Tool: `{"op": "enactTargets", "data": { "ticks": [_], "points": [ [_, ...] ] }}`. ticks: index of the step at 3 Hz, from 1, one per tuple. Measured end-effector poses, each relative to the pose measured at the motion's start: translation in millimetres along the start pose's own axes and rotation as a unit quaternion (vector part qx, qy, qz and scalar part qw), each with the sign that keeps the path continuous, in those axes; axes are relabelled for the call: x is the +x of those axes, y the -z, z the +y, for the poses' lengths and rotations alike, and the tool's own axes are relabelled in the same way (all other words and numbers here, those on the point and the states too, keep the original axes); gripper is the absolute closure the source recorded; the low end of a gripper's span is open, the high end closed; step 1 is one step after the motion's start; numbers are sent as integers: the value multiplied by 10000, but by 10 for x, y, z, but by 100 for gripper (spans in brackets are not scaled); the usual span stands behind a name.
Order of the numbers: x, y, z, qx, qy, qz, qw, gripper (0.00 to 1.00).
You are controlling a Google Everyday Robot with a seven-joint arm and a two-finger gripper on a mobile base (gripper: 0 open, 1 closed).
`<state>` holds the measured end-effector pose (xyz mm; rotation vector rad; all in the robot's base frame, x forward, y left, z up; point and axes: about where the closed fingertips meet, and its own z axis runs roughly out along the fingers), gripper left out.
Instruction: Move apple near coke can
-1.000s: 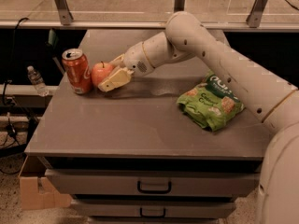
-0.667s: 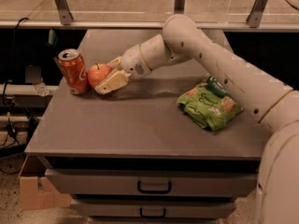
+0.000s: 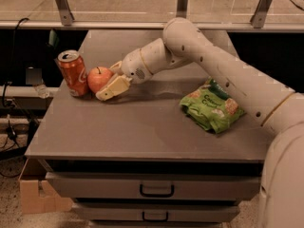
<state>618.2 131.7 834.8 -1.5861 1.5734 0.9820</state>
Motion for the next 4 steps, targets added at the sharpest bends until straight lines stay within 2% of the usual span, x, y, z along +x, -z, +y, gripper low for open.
{"op": "enactTargets", "data": {
  "ticks": [1, 2, 3, 4],
  "points": [
    [12, -5, 23, -24, 11, 21, 10000, 0],
    [-52, 127, -14, 139, 125, 36, 9998, 0],
    [-239, 566, -144, 739, 403, 16, 9964, 0],
    [-534, 1329, -349, 1652, 748, -87, 9834, 0]
  ]
}}
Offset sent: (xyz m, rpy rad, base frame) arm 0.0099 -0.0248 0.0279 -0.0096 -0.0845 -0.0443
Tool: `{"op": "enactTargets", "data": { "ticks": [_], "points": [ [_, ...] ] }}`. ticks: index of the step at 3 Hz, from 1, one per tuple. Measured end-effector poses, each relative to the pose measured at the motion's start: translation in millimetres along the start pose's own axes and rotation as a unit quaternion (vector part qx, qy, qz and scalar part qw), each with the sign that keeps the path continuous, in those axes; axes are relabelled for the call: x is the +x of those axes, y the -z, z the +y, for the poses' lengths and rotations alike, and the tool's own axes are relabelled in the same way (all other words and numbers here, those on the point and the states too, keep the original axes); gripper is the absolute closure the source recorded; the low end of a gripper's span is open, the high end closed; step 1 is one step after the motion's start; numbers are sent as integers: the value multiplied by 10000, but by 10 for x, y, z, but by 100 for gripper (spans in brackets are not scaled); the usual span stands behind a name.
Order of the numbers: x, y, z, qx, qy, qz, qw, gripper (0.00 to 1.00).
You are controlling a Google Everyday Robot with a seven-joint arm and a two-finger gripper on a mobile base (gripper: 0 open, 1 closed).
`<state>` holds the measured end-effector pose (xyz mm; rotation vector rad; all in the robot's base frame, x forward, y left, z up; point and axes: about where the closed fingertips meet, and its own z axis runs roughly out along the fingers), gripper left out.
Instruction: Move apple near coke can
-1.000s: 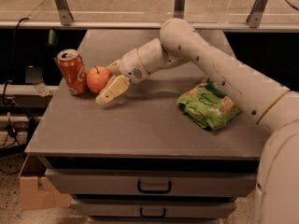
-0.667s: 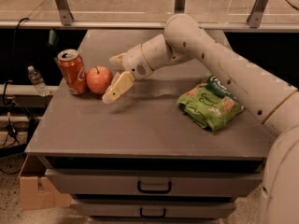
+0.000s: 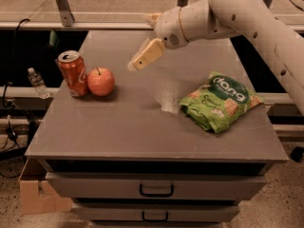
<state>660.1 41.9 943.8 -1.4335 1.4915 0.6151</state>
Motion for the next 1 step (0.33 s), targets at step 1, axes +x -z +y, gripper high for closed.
{"op": "enactTargets", "data": {
  "ticks": [1],
  "points": [
    [-255, 639, -380, 1055, 198, -130, 9941, 0]
  ]
}}
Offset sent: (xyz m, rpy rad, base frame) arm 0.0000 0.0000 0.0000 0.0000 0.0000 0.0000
